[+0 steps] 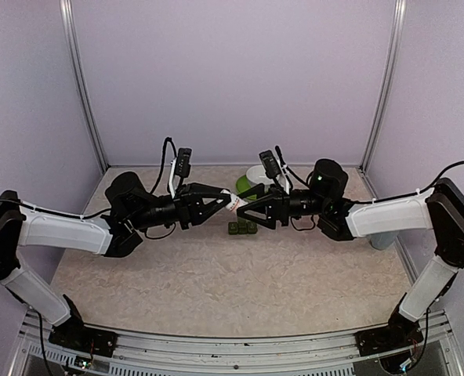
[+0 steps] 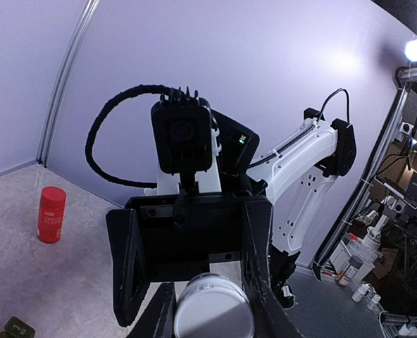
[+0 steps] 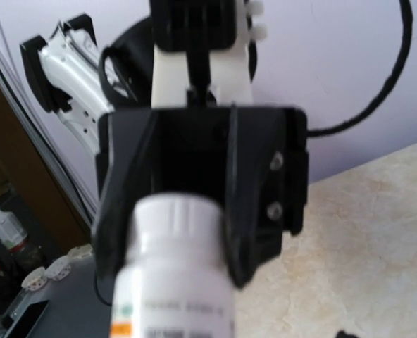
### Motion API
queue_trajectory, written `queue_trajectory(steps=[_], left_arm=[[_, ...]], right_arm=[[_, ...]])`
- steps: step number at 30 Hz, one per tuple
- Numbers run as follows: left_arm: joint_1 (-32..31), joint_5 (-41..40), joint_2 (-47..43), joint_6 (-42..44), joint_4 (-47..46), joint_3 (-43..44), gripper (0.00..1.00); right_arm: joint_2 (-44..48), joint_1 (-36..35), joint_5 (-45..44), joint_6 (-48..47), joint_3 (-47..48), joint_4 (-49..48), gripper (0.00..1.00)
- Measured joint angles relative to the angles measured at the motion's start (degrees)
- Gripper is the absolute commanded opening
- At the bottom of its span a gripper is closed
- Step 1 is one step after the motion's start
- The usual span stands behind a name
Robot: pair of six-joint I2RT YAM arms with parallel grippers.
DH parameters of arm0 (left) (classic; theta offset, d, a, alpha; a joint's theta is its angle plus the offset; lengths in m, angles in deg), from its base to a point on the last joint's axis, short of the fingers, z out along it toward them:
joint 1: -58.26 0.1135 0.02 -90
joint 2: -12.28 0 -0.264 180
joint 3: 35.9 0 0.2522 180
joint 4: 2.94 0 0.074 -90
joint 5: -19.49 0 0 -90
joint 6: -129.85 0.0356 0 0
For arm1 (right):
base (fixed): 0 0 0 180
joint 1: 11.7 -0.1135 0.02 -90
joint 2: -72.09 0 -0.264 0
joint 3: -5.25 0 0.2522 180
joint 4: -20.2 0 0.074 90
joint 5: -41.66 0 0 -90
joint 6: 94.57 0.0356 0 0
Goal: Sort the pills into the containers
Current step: Pass from the left arm to the right
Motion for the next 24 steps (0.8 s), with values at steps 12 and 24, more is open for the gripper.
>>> queue_trajectory(steps=[12,24], left_arm=[[-0.7,-0.3,1.1,1.2,-0.3,0.0,0.12],[-0.7,-1.7,1.1,2.0,-1.0,0.0,0.12]], right_arm=[[-1.7,-0.9,-0.2,3.6,2.3,-3.1,0.58],[-2.6,-1.3,0.2,4.8,2.3,-4.3,0.36]])
